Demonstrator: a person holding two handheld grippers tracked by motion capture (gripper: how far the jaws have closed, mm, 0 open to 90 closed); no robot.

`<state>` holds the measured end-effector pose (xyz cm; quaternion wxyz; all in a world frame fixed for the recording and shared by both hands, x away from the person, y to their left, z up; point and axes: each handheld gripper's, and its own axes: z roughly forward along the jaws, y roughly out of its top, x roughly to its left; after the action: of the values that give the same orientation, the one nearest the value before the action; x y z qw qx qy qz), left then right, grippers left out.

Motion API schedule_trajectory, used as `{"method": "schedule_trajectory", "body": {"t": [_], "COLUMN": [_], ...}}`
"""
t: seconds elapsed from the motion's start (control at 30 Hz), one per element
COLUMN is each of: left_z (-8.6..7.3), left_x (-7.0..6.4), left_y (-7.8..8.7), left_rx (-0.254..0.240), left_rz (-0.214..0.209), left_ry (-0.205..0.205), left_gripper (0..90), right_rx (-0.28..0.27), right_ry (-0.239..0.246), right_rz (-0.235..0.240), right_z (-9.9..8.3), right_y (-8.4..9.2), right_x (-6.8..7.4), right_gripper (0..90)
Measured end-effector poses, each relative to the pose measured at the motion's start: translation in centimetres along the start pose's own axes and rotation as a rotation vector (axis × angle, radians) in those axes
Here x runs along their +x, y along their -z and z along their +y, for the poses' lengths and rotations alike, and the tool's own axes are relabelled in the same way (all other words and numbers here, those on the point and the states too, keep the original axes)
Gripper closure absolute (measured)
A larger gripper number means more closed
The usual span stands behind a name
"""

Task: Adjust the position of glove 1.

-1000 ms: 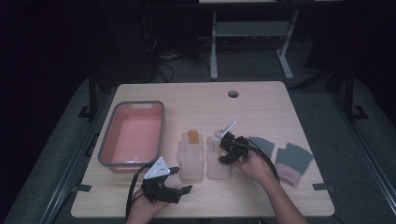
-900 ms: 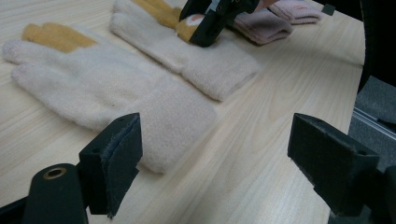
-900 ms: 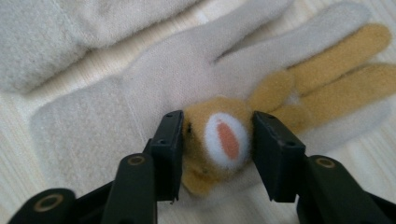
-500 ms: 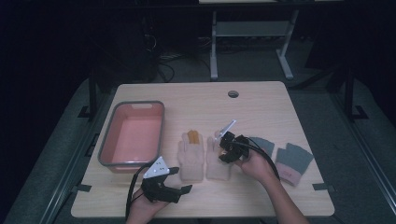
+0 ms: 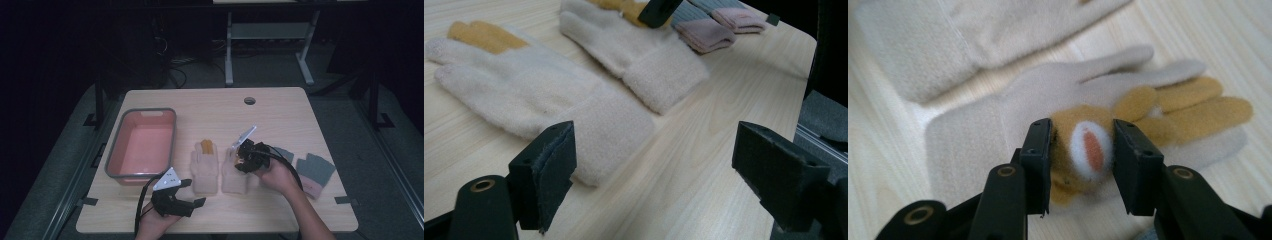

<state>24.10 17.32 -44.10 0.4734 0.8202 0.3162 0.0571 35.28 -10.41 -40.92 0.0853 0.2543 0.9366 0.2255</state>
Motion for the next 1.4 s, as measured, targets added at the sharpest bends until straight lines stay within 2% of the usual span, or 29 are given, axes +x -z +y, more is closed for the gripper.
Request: {"method": "schedule_trajectory", "body": {"t": [0.4, 0.67, 1.0, 1.13, 1.4], "left_z": [0.0, 0.0, -0.1, -0.1, 0.0], "left_x": [0.0, 0.0, 0.0, 0.0, 0.1], "left_y": [-0.1, -0.1, 0.1, 0.3, 0.5], "left_rx": [-0.006, -0.001, -0.013, -0.021, -0.015], "left_rz": [0.004, 0.006, 0.02, 0.023, 0.026], "left_ry": [0.01, -0.004, 0.007, 0.017, 0.027], "left_gripper": [17.9, 17.9, 17.9, 17.9, 17.9], "right_rx": [-0.033, -0.07, -0.094, -0.101, -0.107], "right_ry": [0.049, 0.091, 0.124, 0.151, 0.162], "right_rz": [-0.002, -0.004, 0.018, 0.028, 0.061], "right_z": [1.6, 2.8, 4.9, 6.1, 7.9], "right_y": [2.3, 3.3, 3.2, 2.5, 1.2], "right_x": [1.0, 1.8, 2.7, 3.1, 3.4], "right_gripper": [63.0, 63.0, 62.9, 62.9, 62.8]}}
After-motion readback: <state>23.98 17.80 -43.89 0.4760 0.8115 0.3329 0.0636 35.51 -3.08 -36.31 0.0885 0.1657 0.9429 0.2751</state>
